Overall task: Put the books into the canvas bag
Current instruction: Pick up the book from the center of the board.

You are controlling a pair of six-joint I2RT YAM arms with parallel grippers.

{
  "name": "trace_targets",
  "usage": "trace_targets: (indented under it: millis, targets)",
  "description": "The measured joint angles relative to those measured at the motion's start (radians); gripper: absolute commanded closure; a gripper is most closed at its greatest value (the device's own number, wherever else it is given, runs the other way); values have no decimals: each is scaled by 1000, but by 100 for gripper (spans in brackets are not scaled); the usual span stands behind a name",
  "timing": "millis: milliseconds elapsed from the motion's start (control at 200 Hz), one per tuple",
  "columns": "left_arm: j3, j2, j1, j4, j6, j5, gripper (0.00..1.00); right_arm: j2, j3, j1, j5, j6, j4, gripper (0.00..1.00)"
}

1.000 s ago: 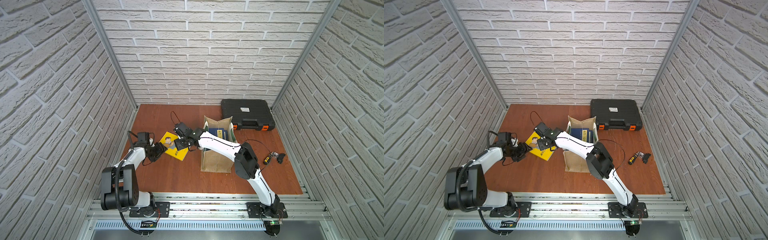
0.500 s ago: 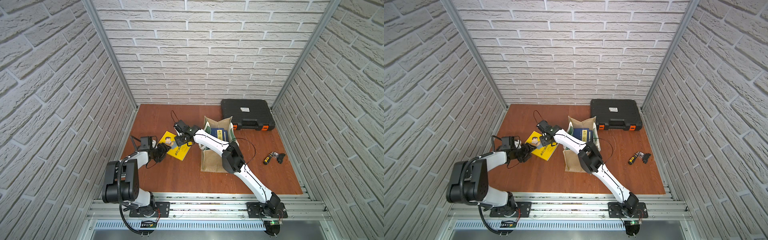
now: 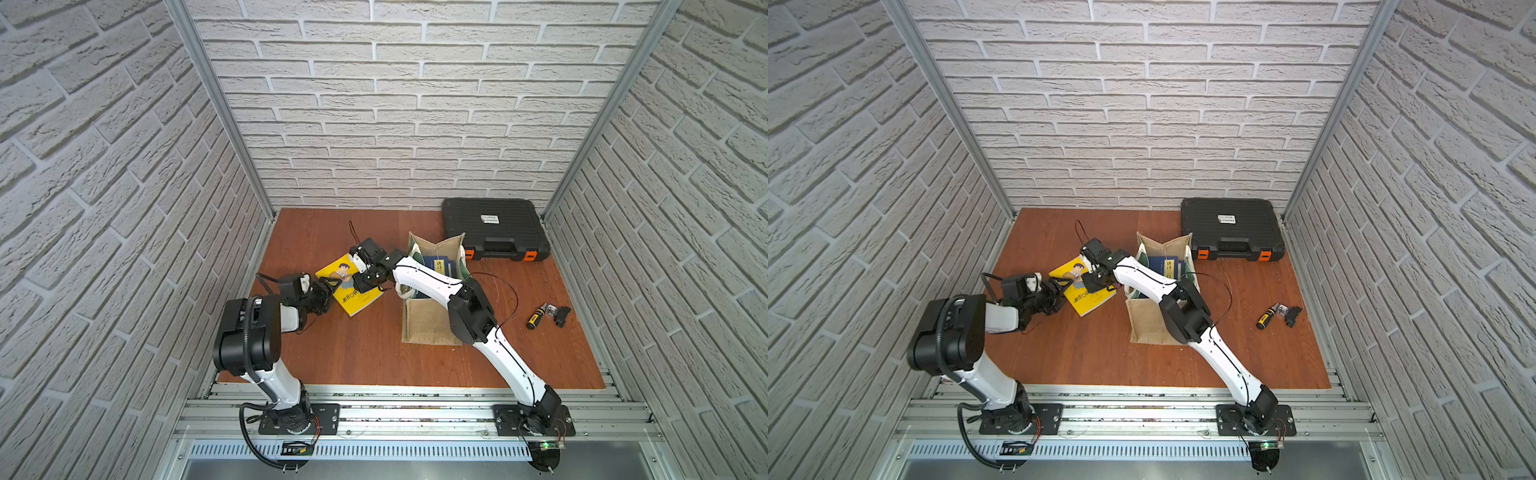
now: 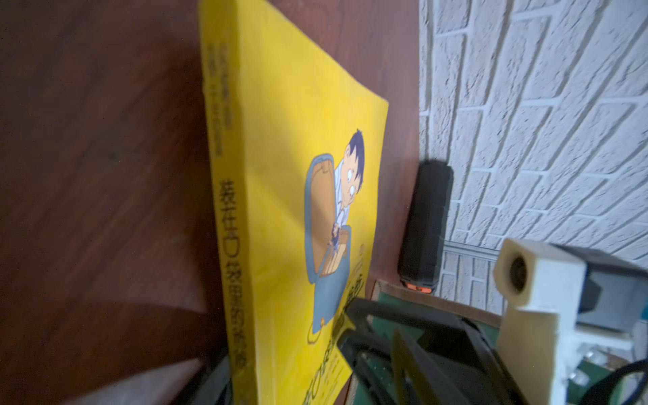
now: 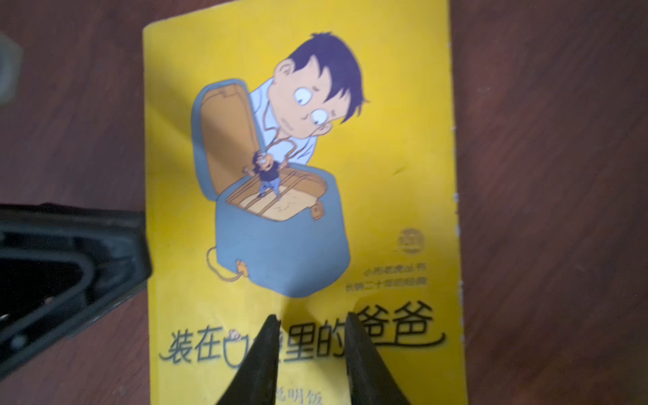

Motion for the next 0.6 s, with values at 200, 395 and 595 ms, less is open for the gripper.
trace_targets:
  millis: [200, 395, 595]
  targets:
    - [-11, 88, -26, 179, -94, 26, 48, -14, -32, -1, -79, 26, 4, 71]
    - [-9, 105, -41, 156, -114, 39, 93, -26, -44, -2, -93, 41, -5, 72]
    - [21, -24, -43, -101, 3, 31, 100, -76, -82, 6, -74, 40, -66, 70]
